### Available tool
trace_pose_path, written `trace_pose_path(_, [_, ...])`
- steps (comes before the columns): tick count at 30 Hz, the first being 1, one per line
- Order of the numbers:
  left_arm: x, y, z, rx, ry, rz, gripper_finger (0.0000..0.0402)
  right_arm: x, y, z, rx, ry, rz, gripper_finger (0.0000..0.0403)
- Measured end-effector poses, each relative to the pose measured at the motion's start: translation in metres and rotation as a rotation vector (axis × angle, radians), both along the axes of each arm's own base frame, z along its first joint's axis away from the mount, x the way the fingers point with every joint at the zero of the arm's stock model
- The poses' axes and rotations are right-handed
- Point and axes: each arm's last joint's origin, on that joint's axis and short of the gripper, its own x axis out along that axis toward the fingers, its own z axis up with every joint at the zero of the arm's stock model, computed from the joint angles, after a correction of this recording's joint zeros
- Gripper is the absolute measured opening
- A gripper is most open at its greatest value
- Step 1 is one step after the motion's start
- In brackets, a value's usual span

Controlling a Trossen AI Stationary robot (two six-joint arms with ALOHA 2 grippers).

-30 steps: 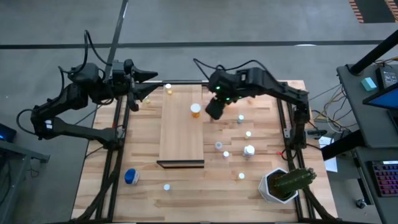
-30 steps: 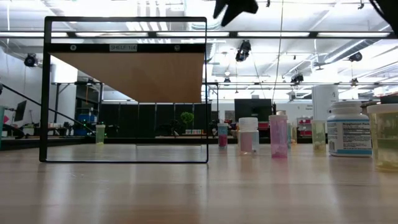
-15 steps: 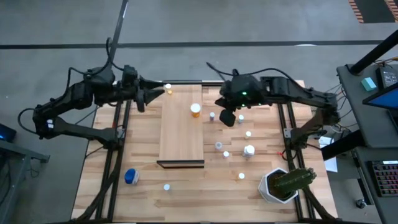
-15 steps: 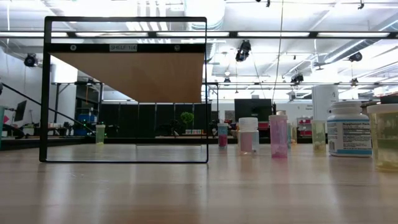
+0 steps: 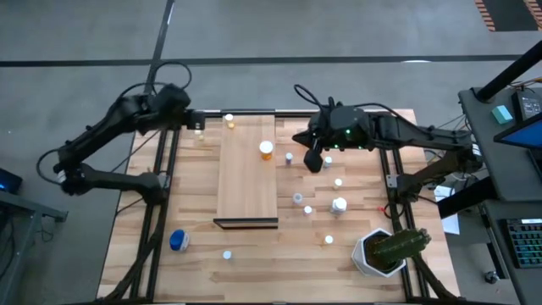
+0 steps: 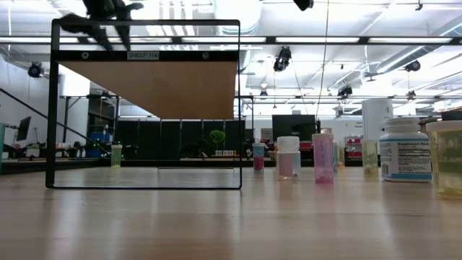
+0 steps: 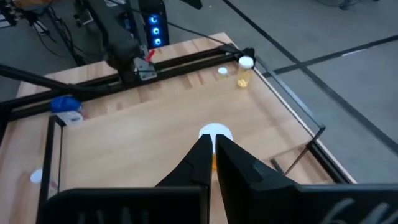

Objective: Pick and place medicine bottles onto shelf by color
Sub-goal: Put the top left yellow tablet bottle on the shelf

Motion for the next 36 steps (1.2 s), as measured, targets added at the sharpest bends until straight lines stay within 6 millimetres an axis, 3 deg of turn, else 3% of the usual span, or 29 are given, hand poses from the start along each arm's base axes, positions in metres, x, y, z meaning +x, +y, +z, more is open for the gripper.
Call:
trace_pose_path(11, [0.010,0.070,-0.055,-0.298,0.196,-0.010,0.0148,0.001,0.000,-0.006,-0.006,0.021,0.004,0.0011])
trace_pose_path(17, [0.009,0.075,-0.097,-0.390,0.219,-0.023,0.0131,0.001,0.000,-0.006,0.003,0.025,0.000,0.0011])
trace_pose_path(24, [0.001,0.088,-0.125,-0.347,0.185,0.040,0.0130,0.001,0.000,-0.006,0.002,0.025,0.000,0.0011])
trace_pose_path(36, [-0.004,0.110,-0.154,-0.250,0.126,0.086,0.0203,0.001,0.000,-0.006,0.003,0.025,0.000,0.0011])
